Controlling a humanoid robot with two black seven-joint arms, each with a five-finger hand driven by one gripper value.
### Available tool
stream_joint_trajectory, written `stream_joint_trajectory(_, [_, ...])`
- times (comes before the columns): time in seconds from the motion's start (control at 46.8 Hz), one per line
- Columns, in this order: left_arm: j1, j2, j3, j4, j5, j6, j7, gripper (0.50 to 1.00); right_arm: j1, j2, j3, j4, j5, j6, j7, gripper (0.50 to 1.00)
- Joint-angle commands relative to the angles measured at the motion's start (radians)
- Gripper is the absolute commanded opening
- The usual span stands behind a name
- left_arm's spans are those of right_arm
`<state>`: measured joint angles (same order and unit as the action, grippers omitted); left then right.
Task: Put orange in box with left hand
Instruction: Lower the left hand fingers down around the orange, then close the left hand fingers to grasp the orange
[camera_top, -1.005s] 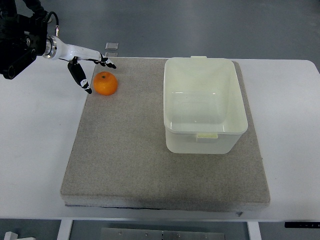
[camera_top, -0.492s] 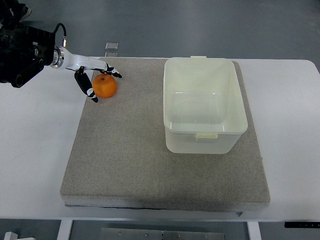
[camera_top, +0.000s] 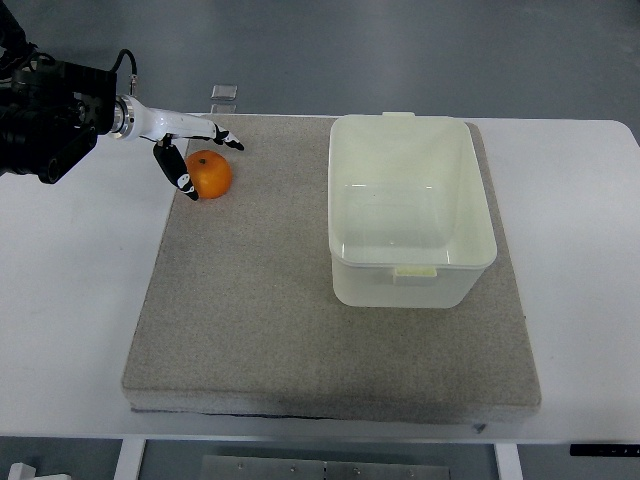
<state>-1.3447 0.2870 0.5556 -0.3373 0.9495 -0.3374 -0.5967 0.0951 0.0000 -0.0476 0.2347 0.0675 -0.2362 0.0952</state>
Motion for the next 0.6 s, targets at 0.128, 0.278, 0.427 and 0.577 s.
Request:
stream_joint_trajectory(0.128, [0.007, -0.005, 0.003, 0.004, 0.003, 0.008, -0.002, 0.992, 0.000, 0.000, 0.000, 0.000, 0.000, 0.000, 0.000, 0.944])
stream_joint_trajectory(0.278, [0.007, -0.022, 0.003, 0.007, 0.003, 0.012, 0.000, 0.992, 0.000, 0.000, 0.000, 0.000, 0.000, 0.000, 0.000, 0.944])
stream_joint_trajectory(0.427, [0.010, -0.043, 0.009, 0.012, 0.005, 0.024, 0.000, 0.992, 0.000, 0.000, 0.000, 0.000, 0.000, 0.000, 0.000, 0.944])
stream_joint_trajectory(0.577, [0.016, -0.080, 0.047, 0.067, 0.006, 0.044, 0.002, 0.992, 0.000, 0.000, 0.000, 0.000, 0.000, 0.000, 0.000, 0.944])
